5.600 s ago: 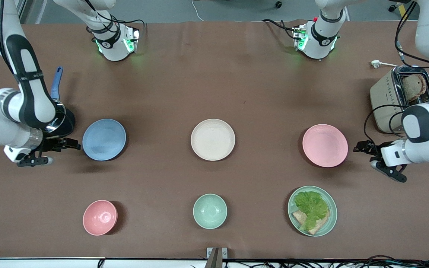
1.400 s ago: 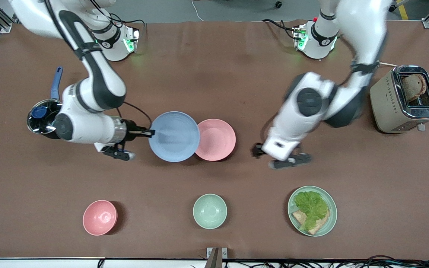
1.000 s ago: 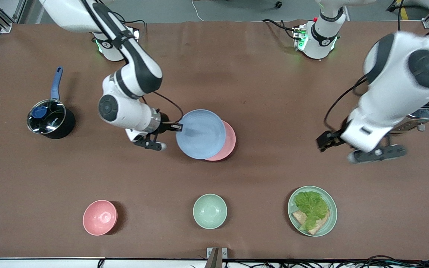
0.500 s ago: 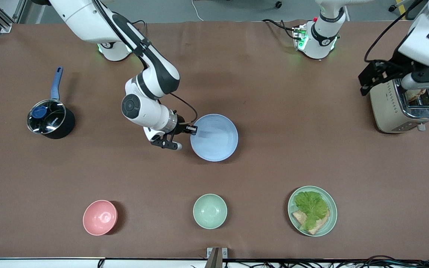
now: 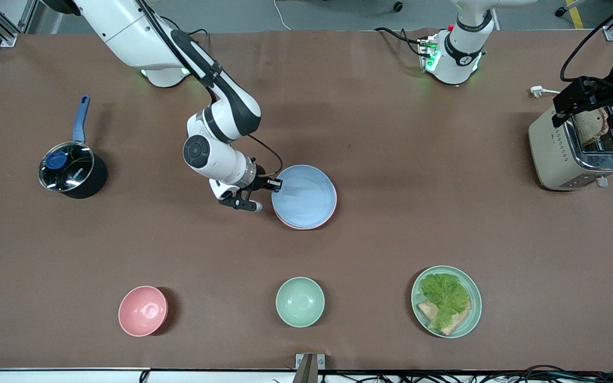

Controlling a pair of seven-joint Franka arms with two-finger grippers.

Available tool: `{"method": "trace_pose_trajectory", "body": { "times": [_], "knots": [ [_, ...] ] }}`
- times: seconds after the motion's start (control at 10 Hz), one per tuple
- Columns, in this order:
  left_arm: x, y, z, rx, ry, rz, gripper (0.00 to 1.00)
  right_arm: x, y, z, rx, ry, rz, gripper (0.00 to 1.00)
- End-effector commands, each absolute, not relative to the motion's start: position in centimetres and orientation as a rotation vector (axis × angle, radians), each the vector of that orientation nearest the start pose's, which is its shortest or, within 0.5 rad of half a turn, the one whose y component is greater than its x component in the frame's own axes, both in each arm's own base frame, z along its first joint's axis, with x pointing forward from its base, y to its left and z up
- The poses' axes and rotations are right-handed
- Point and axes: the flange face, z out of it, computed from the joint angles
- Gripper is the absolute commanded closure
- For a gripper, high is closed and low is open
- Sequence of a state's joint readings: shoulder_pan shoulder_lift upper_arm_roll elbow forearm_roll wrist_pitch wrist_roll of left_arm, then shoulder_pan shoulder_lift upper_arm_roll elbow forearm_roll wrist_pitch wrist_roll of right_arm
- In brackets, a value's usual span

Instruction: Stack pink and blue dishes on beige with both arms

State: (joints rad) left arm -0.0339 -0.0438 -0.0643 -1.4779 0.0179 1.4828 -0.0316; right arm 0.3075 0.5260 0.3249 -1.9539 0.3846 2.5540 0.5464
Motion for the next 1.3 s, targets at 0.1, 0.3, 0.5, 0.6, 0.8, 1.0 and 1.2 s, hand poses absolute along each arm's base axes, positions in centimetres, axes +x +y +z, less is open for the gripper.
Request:
{"method": "trace_pose_trajectory", "body": {
  "times": [0.1,0.3,0.5,0.6,0.8,1.0,1.2],
  "knots": [
    [52.0,-5.0,66.8,-3.132,0.115,0.014,0.00,52.0,34.3,27.6,-2.754,0.373,0.175,0.00],
    [51.8,-4.5,67.2,-3.132,0.102,0.004,0.00,54.2,27.4,34.1,-2.923,0.319,0.136,0.00],
    [51.9,-4.7,67.1,-3.131,0.107,0.007,0.00,56.8,19.0,41.2,-3.118,0.361,0.081,0.00],
    [51.9,-4.6,67.0,-3.131,0.105,0.009,0.00,58.2,14.4,45.9,-3.158,0.447,0.015,0.00],
    [51.9,-4.7,67.0,-3.131,0.112,0.009,0.00,58.8,5.9,52.9,-3.159,0.478,-0.085,0.00],
    [52.0,-5.0,66.8,-3.132,0.122,0.016,0.00,57.3,-1.2,59.4,-3.176,0.395,-0.068,0.00],
    [52.0,-5.1,66.4,-3.132,0.129,0.040,0.00,55.4,-3.6,65.0,-3.169,0.409,-0.011,0.00]
  ]
}}
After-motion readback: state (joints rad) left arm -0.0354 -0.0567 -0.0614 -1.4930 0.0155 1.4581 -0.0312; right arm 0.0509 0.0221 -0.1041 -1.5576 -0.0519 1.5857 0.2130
